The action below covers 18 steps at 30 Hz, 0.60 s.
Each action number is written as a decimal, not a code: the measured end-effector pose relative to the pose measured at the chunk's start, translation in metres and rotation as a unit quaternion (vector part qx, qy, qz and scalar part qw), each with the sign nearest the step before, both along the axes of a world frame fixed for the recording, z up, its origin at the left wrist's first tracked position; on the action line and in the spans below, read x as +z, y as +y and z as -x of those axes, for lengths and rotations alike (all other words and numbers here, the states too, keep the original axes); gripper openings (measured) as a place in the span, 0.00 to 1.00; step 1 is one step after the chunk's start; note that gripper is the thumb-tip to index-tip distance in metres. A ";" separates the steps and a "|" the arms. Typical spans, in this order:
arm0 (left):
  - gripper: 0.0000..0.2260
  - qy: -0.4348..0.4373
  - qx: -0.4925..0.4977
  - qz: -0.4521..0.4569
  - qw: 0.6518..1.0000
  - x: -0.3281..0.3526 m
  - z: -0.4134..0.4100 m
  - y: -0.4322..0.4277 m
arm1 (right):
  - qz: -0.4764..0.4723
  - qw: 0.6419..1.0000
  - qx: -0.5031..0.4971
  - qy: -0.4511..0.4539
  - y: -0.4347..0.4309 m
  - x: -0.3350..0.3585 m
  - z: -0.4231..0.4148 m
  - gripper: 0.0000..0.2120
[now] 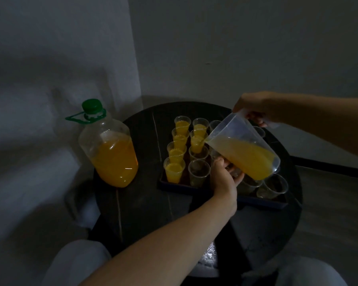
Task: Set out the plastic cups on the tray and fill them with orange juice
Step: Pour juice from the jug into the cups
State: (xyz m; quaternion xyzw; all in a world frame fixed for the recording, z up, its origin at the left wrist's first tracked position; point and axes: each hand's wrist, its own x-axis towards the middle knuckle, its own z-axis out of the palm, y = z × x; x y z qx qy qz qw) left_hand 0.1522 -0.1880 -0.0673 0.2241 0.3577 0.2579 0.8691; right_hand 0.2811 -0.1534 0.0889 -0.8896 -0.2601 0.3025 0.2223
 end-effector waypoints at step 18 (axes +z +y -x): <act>0.16 0.003 0.010 -0.006 1.000 -0.007 0.002 0.000 | 0.041 0.999 0.021 -0.002 0.009 -0.010 -0.010 0.08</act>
